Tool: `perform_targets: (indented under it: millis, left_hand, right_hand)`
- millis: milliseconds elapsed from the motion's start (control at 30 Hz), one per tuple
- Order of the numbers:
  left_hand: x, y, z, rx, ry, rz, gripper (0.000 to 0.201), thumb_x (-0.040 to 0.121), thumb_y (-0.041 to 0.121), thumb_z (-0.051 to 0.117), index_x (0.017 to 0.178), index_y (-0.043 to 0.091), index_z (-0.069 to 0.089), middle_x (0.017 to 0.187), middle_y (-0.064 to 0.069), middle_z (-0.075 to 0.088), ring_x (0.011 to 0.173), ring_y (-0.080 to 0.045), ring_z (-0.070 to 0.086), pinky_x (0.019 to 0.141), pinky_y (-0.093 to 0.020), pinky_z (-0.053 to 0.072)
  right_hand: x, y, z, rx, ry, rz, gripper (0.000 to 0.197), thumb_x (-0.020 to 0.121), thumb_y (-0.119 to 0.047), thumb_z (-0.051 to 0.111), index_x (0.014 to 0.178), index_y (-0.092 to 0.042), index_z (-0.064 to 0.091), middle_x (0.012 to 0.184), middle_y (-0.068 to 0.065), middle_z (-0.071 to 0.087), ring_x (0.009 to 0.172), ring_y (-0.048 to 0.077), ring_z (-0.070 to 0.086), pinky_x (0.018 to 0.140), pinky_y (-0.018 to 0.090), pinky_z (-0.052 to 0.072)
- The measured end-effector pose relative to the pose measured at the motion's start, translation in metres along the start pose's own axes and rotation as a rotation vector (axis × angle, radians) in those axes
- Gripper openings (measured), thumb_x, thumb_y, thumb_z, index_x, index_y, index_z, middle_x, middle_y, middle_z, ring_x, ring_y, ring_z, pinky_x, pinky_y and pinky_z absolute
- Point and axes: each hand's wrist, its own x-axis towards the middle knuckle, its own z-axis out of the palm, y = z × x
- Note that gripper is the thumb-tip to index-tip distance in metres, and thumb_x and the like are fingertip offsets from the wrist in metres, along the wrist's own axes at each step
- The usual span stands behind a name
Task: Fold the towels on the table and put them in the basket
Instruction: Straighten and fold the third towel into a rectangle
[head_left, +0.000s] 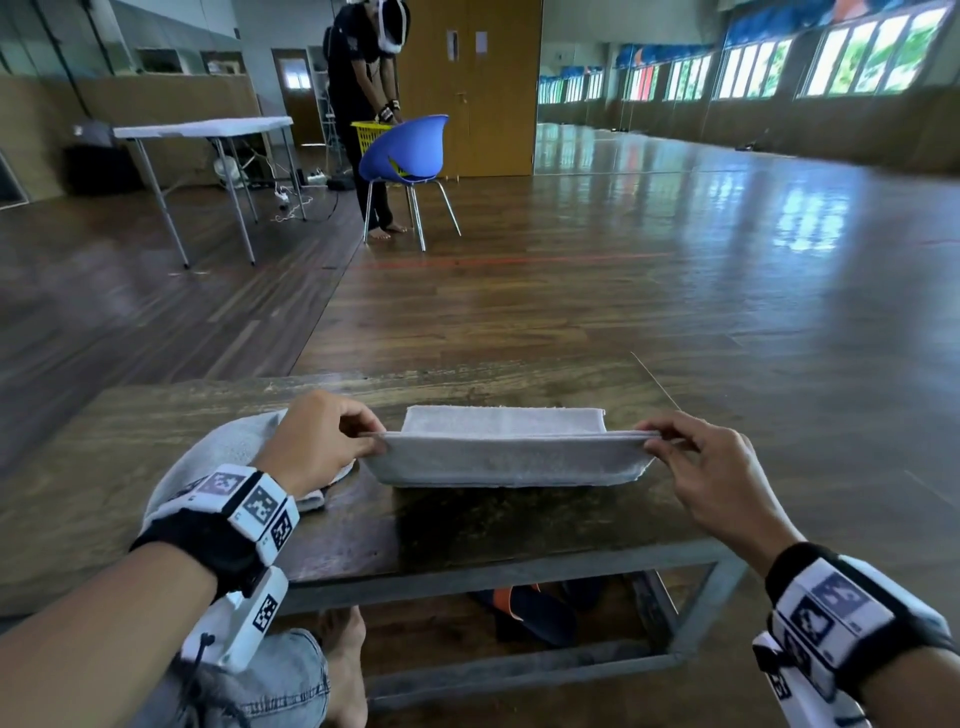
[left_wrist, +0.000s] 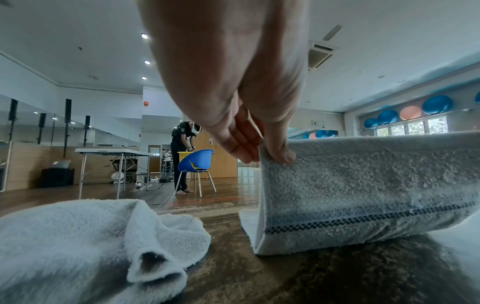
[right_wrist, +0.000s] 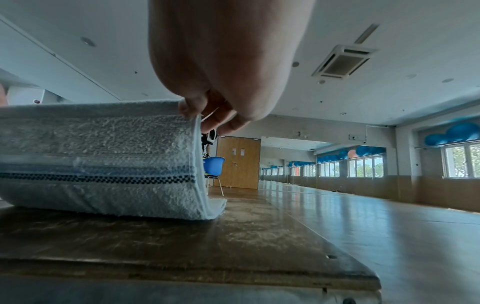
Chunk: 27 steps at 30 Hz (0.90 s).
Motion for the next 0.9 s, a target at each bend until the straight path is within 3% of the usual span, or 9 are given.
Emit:
perform_targets:
  millis: [133, 333, 400, 467, 533, 633, 733, 800, 900]
  left_hand:
    - [0.002, 0.002, 0.002, -0.014, 0.000, 0.026, 0.009, 0.073, 0.010, 0.086, 0.078, 0.014, 0.079, 0.073, 0.001, 0.075, 0.072, -0.017, 0.071, 0.070, -0.029, 0.058]
    - [0.011, -0.003, 0.006, -0.007, -0.006, 0.069, 0.006, 0.082, 0.020, 0.080, 0.077, 0.022, 0.077, 0.071, 0.005, 0.073, 0.069, -0.017, 0.068, 0.065, -0.031, 0.053]
    - [0.015, -0.008, 0.010, -0.024, 0.011, 0.076, 0.013, 0.086, 0.020, 0.076, 0.075, 0.027, 0.074, 0.072, 0.008, 0.073, 0.070, -0.012, 0.068, 0.065, -0.025, 0.053]
    - [0.020, -0.014, 0.014, -0.066, -0.014, 0.029, 0.016, 0.090, 0.021, 0.072, 0.077, 0.029, 0.074, 0.073, 0.008, 0.074, 0.071, -0.010, 0.069, 0.065, -0.024, 0.053]
    - [0.025, -0.020, 0.016, -0.108, -0.154, -0.049, 0.016, 0.093, 0.022, 0.069, 0.079, 0.025, 0.076, 0.075, 0.005, 0.076, 0.074, -0.015, 0.072, 0.068, -0.027, 0.057]
    - [0.030, -0.031, 0.018, -0.183, -0.444, -0.163, 0.014, 0.092, 0.019, 0.068, 0.083, 0.020, 0.078, 0.079, 0.003, 0.077, 0.078, -0.013, 0.073, 0.071, -0.024, 0.058]
    - [0.037, -0.038, 0.018, -0.302, -0.629, -0.272, 0.010, 0.084, 0.020, 0.073, 0.080, 0.015, 0.080, 0.083, -0.002, 0.078, 0.076, -0.012, 0.074, 0.067, -0.022, 0.059]
    - [0.044, -0.041, 0.019, -0.301, -0.689, -0.306, 0.012, 0.078, 0.025, 0.076, 0.081, 0.014, 0.081, 0.086, -0.005, 0.078, 0.075, -0.013, 0.074, 0.065, -0.021, 0.058]
    - [0.060, -0.044, 0.028, -0.227, -0.633, -0.302, 0.006, 0.080, 0.019, 0.078, 0.081, 0.013, 0.080, 0.083, -0.008, 0.077, 0.070, -0.014, 0.071, 0.065, -0.024, 0.059]
  right_hand:
    - [0.007, 0.002, -0.004, -0.002, -0.010, -0.007, 0.031, 0.091, -0.004, 0.070, 0.096, -0.035, 0.073, 0.082, -0.027, 0.071, 0.077, -0.003, 0.067, 0.065, 0.004, 0.044]
    - [0.022, 0.014, -0.004, -0.013, -0.023, 0.014, 0.030, 0.095, -0.011, 0.067, 0.086, -0.040, 0.067, 0.080, -0.019, 0.068, 0.064, 0.004, 0.060, 0.055, 0.009, 0.042]
    - [0.029, 0.020, -0.002, 0.045, -0.037, 0.065, 0.026, 0.097, -0.014, 0.064, 0.088, -0.038, 0.066, 0.081, -0.012, 0.070, 0.066, 0.011, 0.061, 0.063, 0.024, 0.050]
    - [0.035, 0.022, -0.001, 0.108, -0.097, 0.140, 0.021, 0.100, -0.013, 0.059, 0.091, -0.031, 0.065, 0.080, 0.001, 0.072, 0.070, 0.027, 0.063, 0.069, 0.041, 0.054]
    - [0.042, 0.023, -0.002, 0.137, -0.189, 0.218, 0.016, 0.101, -0.010, 0.058, 0.090, -0.020, 0.065, 0.077, 0.010, 0.069, 0.070, 0.028, 0.061, 0.073, 0.055, 0.057]
    - [0.050, 0.028, -0.009, 0.231, -0.445, 0.397, 0.012, 0.098, -0.005, 0.060, 0.088, -0.008, 0.065, 0.071, 0.007, 0.061, 0.062, 0.018, 0.060, 0.064, 0.043, 0.056]
    - [0.055, 0.029, -0.014, 0.212, -0.693, 0.523, 0.011, 0.100, -0.010, 0.060, 0.096, -0.003, 0.067, 0.077, 0.009, 0.070, 0.066, 0.021, 0.068, 0.061, 0.034, 0.057]
    - [0.058, 0.030, -0.009, 0.169, -0.699, 0.527, 0.011, 0.100, -0.012, 0.059, 0.099, -0.005, 0.068, 0.080, 0.008, 0.073, 0.067, 0.021, 0.070, 0.060, 0.031, 0.058]
    - [0.063, 0.037, 0.008, 0.084, -0.544, 0.500, 0.011, 0.101, -0.013, 0.059, 0.095, -0.008, 0.066, 0.080, 0.009, 0.073, 0.062, 0.019, 0.072, 0.055, 0.030, 0.057]
